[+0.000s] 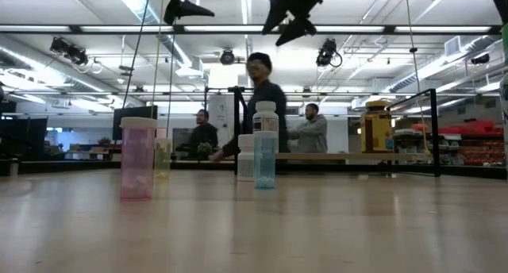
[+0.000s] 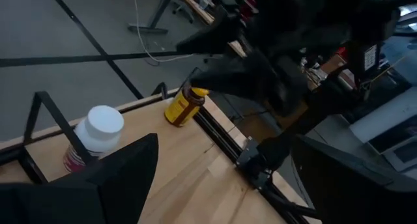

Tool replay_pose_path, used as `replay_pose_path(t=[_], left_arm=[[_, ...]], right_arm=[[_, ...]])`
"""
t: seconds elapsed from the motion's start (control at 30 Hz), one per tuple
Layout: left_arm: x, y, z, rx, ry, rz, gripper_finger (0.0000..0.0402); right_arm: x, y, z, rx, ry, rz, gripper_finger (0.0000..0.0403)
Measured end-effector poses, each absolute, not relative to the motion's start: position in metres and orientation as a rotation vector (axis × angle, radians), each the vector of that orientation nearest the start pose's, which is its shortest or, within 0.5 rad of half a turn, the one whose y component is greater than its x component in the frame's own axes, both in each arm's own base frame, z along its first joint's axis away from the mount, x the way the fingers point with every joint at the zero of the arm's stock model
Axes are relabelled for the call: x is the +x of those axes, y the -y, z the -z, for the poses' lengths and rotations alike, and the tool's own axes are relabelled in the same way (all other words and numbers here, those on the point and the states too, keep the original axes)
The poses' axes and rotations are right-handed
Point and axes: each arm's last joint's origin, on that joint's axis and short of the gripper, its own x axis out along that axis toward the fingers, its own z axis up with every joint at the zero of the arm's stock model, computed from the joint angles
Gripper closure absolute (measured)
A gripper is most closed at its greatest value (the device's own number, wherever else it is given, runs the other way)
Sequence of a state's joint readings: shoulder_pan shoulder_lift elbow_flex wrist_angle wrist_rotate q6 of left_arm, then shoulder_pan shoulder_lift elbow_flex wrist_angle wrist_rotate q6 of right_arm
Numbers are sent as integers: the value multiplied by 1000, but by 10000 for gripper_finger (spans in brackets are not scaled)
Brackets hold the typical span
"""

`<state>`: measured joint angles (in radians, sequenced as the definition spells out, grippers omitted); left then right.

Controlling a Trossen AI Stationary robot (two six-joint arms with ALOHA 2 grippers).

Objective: Pick and place medicine bottles onto shelf by color
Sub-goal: Put the green pill bottle on the shelf

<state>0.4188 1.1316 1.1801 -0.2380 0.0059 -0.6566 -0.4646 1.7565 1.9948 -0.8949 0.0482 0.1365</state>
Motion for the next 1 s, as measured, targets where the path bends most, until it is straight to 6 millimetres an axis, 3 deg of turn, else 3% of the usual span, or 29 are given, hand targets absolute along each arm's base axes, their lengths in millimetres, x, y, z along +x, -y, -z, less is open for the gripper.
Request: replay_pose_path(t=[0.33, 0.6, 1.0], left_arm=[[229, -86, -395, -697, -70, -403, 47], [230, -79, -392, -731, -134, -314, 47], [231, -57, -379, -756, -347, -156, 47]], right_arm=[[327, 107, -405, 451, -919, 395, 111], [337, 71, -401, 592, -944, 405, 114], [348, 6, -372, 816, -1048, 452, 114]])
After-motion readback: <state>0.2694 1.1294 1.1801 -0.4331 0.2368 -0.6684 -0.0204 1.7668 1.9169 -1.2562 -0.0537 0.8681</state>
